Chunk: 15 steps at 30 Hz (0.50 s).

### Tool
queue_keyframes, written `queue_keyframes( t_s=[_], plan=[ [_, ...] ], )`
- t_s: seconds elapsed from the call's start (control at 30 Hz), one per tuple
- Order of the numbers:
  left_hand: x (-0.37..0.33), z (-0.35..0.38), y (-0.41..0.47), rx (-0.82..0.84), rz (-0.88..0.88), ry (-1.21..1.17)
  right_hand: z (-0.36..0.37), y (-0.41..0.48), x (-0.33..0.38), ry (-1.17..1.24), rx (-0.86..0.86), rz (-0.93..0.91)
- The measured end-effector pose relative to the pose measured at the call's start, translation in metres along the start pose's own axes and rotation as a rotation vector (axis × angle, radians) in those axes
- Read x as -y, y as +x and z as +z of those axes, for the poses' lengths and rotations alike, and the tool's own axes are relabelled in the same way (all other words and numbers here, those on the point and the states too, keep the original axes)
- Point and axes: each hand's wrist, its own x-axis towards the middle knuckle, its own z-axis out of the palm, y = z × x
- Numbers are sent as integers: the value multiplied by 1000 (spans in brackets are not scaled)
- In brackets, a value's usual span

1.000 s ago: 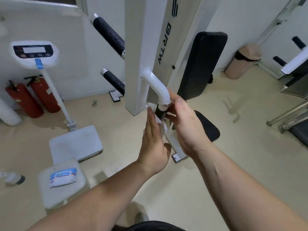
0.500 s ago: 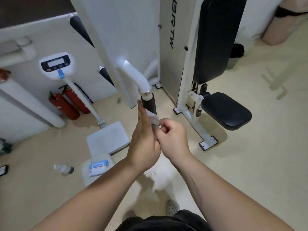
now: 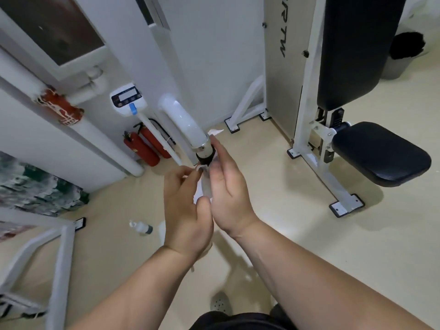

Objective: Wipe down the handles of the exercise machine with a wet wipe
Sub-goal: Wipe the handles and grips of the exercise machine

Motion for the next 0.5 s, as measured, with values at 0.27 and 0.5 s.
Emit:
queue_keyframes(
  t_s=[0.27, 0.5],
  plan=[
    [-5, -29, 10, 40, -30, -117, 23, -40, -30, -167, 138, -109],
    [-21, -28, 12, 95, -129, -104, 19, -55, -59, -313, 140, -121]
  ],
)
